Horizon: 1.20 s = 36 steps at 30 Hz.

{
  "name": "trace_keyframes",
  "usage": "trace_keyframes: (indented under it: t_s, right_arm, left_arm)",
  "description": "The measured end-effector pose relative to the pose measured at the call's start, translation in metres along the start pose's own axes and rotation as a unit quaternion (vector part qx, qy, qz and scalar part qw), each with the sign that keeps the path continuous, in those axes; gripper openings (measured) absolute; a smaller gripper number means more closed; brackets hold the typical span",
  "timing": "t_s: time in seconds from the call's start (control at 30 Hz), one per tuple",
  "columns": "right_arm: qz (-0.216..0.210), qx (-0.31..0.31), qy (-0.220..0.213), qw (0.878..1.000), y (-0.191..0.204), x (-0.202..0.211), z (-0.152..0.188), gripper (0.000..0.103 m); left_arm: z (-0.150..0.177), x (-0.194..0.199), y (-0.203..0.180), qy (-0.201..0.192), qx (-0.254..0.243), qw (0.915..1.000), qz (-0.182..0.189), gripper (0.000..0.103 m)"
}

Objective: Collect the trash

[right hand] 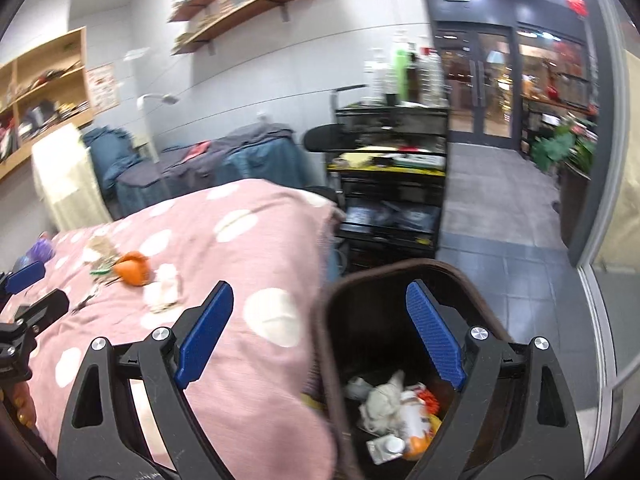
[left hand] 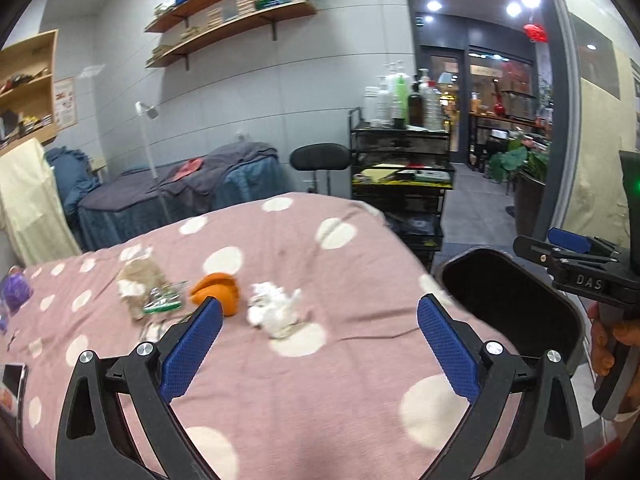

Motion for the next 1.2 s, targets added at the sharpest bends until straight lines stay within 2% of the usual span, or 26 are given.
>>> trace_keyframes:
  t_s: [0.37, 0.67, 0.8, 0.97, 1.2]
  right_arm:
    - [-0.113, 0.050, 0.057, 0.991, 0.093, -0.045, -0.003, 0.087]
    - [-0.159, 0.085, 0.108, 0.978, 0.152, -0.078, 0.007, 0.087]
    - [-0.173, 0.100, 0.136, 0.970, 0.173, -0.095, 0.012, 0.087]
    - [-0.184, 0.120, 0.184, 0.958, 0.197, -0.127, 0.021, 0.087]
    - [-0.155, 0.128, 0.245, 0.949, 0.210, -0.180, 0.025, 0.087]
  left_arm:
    - [0.031, 0.002, 0.094, 0.036, 0.042, 0.9950, -0.082, 0.096]
    - [0.058, 0.000, 0.156, 0.067, 0.066, 0.9875, -0.127, 0.096]
    - [0.067, -0.001, 0.176, 0.079, 0.080, 0.9851, -0.130, 0.096]
    - [0.076, -0.009, 0.194, 0.095, 0.092, 0.9844, -0.116, 0.096]
    - [0.080, -0.023, 0.200, 0.107, 0.074, 0.9858, -0.106, 0.096]
Point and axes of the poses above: each gripper's, at about its wrist camera, not at the fingertips, and x roughly against the way its jaws point, y to its left, z to its underside, the point moved 3 cm from there along -x, roughly the way its jaws point, and after that the axes turned 8 degrees about -z, right-handed, at the moved point
